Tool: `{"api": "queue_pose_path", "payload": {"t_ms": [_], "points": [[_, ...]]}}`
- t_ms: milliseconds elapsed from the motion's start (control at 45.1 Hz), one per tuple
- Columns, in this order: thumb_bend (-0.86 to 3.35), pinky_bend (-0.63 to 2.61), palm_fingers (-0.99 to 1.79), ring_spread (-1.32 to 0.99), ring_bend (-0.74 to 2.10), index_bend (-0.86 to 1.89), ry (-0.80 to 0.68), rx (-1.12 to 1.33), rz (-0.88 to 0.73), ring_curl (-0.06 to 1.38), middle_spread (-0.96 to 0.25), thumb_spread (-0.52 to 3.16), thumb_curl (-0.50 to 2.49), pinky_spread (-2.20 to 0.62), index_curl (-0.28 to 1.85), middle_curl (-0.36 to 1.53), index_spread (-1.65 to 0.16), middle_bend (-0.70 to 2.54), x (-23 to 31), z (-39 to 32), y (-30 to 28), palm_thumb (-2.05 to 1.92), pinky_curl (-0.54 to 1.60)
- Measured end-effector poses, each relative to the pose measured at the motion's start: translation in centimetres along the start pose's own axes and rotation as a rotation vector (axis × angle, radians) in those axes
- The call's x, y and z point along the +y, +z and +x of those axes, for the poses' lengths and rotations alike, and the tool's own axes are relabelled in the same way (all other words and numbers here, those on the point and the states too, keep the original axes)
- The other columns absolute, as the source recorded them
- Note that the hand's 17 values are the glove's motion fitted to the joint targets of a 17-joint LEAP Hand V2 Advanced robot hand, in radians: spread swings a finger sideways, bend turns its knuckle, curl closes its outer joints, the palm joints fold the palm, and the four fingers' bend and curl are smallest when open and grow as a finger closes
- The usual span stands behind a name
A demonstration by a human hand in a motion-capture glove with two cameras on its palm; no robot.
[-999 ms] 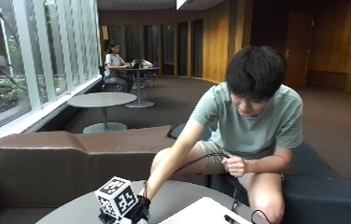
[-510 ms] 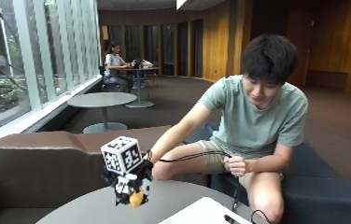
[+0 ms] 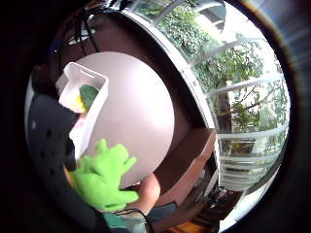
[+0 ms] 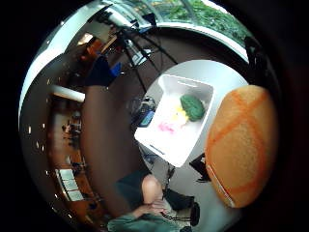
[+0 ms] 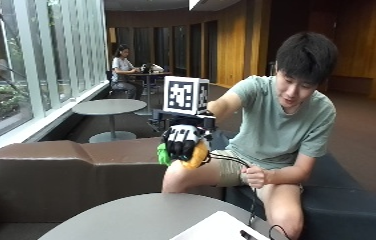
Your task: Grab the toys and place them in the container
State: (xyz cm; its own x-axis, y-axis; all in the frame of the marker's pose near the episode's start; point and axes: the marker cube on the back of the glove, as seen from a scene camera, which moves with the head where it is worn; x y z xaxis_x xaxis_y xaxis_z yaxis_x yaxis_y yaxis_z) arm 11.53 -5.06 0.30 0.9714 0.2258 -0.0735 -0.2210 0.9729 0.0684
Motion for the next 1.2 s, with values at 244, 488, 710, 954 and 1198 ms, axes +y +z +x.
{"api": "queue_pose_path", "payload": {"t_ms": [244,488,710,954,1198], "points": [[0.10,1.21,0.87,-0.41,1.36,0.77,-0.126,0.011,-0.029,0.75,-0.30,0.28,1.02,-0.39,0.90,0.92,-0.45,1.10,-1.6,-8.7,0.0,0.69,0.61],[0.08,1.24,0.83,-0.40,1.40,0.75,-0.161,-0.036,-0.074,0.76,-0.29,0.24,1.07,-0.38,1.01,0.96,-0.47,1.13,-2.2,-12.4,4.1,0.69,0.63],[0.04,1.29,0.75,-0.39,1.41,0.65,-0.147,-0.121,-0.192,0.75,-0.29,0.24,1.10,-0.38,1.08,0.97,-0.47,1.11,-1.8,-15.0,6.9,0.66,0.64],[0.01,1.32,0.73,-0.39,1.39,0.53,-0.195,-0.027,-0.115,0.73,-0.29,0.29,1.12,-0.37,1.14,0.96,-0.48,1.06,-1.9,-16.3,7.1,0.67,0.62],[-0.09,1.34,0.05,-0.34,1.33,0.11,-0.110,0.012,-0.394,0.71,-0.29,0.56,1.09,-0.33,1.07,0.89,-0.43,0.79,-1.5,-15.9,8.1,0.48,0.61]]}}
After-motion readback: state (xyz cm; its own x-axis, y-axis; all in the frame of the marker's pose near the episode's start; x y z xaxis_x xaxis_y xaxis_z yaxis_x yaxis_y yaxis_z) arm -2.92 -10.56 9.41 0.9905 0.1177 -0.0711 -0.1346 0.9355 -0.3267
